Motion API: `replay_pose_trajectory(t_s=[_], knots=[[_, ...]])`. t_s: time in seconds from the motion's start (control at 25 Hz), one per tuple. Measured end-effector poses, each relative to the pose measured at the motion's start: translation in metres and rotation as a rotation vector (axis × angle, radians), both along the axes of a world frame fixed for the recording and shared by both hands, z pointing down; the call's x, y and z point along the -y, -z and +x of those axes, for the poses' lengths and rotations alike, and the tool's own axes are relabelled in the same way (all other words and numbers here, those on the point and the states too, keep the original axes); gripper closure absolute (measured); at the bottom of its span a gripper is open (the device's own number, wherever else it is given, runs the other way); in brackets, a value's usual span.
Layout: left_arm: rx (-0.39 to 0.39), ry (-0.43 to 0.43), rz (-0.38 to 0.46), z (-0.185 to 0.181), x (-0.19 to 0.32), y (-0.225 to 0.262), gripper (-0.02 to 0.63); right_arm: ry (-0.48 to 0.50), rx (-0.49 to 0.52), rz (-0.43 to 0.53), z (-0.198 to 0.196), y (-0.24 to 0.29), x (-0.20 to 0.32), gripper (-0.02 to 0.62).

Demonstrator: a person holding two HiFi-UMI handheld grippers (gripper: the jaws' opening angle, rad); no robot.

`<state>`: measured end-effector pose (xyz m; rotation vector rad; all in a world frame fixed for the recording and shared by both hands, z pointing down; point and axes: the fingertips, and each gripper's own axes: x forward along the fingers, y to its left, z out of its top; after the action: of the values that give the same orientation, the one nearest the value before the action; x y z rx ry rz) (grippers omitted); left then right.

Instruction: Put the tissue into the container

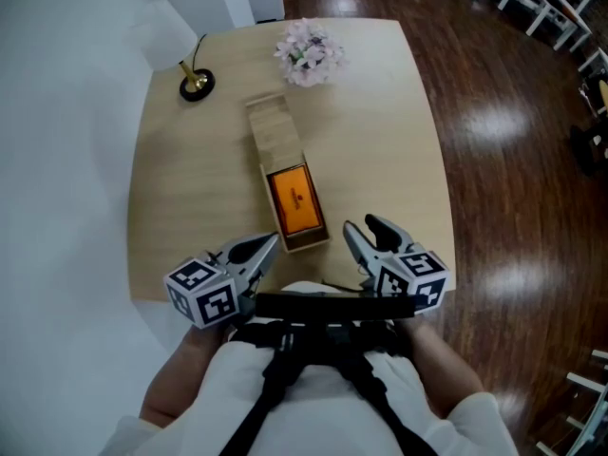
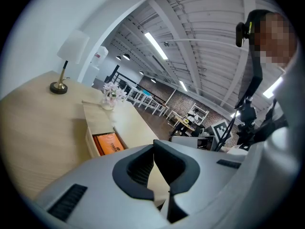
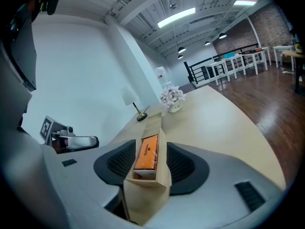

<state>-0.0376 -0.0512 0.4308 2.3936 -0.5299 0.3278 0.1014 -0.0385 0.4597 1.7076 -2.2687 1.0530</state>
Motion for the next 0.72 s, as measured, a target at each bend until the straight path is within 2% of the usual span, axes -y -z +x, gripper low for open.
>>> replay_pose_trajectory(t_s=[0.32, 0.4, 0.72], knots=[[0.011, -0.016, 0.003, 0.001, -0.001, -0.003, 0.612, 0.054, 0.063, -0.005, -0.011, -0.004, -0.001, 0.405], [0.016, -0.019, 0.005, 0.001, -0.002, -0.003, 0.612, 0.065, 0.058, -0.004, -0.013, -0.004, 0.000, 0.451], [0.027, -0.022, 0.009, 0.000, -0.003, -0.003, 0.612, 0.120, 0.051, -0.010, -0.024, -0.004, 0.000, 0.567]])
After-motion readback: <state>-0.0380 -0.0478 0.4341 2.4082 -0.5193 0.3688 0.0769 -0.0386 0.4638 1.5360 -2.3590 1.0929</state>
